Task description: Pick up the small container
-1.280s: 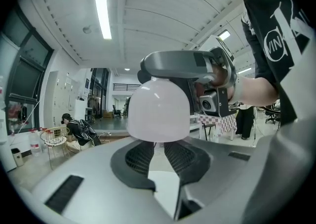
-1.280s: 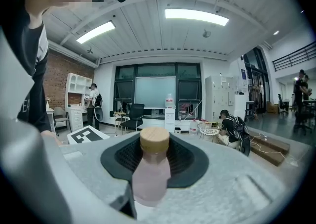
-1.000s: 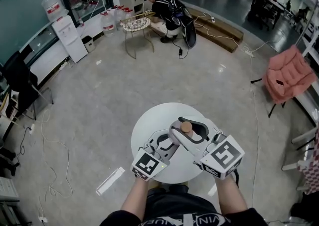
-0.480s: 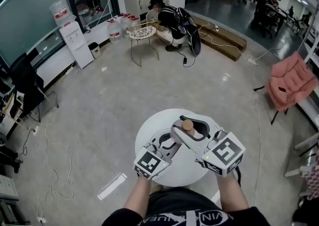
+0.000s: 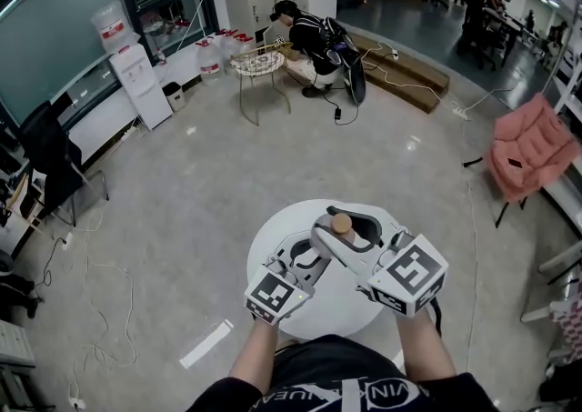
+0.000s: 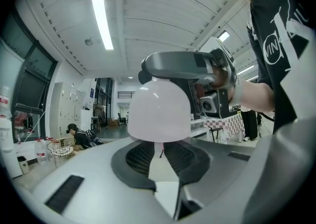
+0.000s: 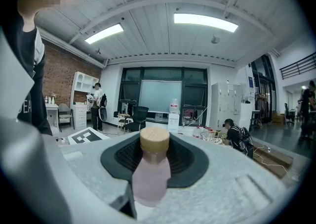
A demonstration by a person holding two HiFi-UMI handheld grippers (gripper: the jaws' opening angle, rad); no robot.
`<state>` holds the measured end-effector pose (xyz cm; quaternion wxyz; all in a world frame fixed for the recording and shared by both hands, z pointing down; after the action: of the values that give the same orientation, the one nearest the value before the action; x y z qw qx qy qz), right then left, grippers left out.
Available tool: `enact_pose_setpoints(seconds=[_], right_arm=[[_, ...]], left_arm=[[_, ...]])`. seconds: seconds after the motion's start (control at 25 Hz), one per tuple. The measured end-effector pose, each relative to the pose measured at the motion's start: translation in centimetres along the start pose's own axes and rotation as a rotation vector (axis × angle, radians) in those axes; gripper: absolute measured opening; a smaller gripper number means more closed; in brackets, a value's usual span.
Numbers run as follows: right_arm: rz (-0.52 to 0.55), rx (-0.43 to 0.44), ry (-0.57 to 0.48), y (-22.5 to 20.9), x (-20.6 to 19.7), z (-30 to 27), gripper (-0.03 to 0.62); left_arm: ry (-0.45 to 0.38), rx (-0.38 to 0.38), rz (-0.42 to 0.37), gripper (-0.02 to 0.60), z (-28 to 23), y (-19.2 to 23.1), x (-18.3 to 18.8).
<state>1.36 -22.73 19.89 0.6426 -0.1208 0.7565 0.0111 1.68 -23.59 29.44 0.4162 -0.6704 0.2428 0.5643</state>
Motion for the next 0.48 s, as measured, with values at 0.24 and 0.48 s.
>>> enact_pose_setpoints(seconds=[0.24,0.48], right_arm=[[-0.015,-0.003,0.009,-0.2,-0.5,0.0,0.126],[-0.024,-0.003,0.025,0.0,-1.5,0.1,0.126]], left_arm=[[0.010,-0.008,0.009,0.058,-0.1,-0.3,-0.4],[0.019,-0.019,0.026,0.058,0.1,-1.1,-1.2]])
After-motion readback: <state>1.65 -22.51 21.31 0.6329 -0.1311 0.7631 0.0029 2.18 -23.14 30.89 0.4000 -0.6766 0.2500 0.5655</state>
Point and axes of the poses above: the fingertips, and each gripper's own axes: z backward along the fingers, y to its left, x out of its top, the point moved 2 cm from there along z, backward along the fingers, and after that the axes turned 13 degrees about -z, right-handed, at the moved point
